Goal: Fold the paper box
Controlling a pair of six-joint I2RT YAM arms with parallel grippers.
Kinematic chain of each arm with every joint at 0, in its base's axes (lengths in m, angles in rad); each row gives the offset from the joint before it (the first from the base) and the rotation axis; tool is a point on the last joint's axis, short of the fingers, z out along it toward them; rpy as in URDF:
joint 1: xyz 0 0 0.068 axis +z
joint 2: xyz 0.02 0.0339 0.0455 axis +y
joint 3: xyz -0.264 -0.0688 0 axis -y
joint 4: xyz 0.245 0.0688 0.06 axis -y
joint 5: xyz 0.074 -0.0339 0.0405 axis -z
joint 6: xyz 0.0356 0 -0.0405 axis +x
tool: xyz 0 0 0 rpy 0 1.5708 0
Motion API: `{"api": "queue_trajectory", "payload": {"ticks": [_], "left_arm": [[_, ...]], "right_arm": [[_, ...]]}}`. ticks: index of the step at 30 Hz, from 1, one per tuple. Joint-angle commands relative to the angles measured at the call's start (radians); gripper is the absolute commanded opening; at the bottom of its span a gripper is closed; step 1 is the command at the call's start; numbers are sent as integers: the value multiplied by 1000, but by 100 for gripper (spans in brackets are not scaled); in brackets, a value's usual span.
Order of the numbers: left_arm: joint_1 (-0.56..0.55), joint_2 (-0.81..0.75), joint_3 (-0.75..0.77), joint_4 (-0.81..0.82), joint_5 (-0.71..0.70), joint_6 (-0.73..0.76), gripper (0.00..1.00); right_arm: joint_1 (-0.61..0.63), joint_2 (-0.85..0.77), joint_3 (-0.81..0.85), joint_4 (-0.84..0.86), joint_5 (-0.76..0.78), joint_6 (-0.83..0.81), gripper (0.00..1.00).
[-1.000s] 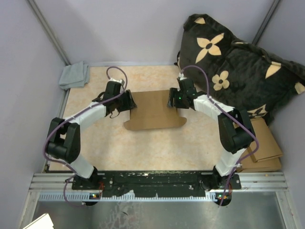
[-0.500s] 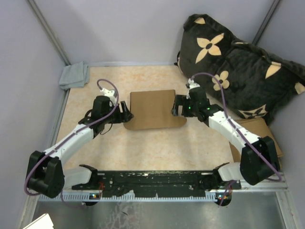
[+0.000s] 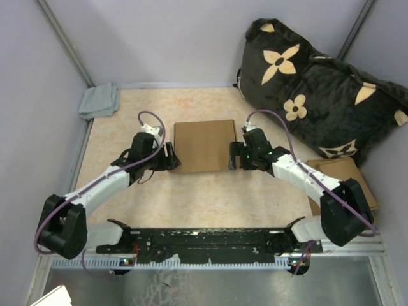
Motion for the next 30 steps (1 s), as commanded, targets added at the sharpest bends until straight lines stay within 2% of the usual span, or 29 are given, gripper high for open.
{"api": "queue_trajectory", "payload": {"ticks": [1, 7, 19, 30], "left_arm": [[-35, 56, 31, 3, -44, 7, 69], [-51, 62, 28, 6, -72, 5, 69], [-69, 108, 29, 18, -42, 4, 68], [-73, 105, 33, 27, 73, 2, 62]], "right_arm": [[1, 29, 59, 32, 26, -19, 90], [1, 56, 79, 46, 45, -51, 90], [11, 109, 100, 82, -23, -87, 85], [30, 85, 99, 69, -96, -102, 80]]}}
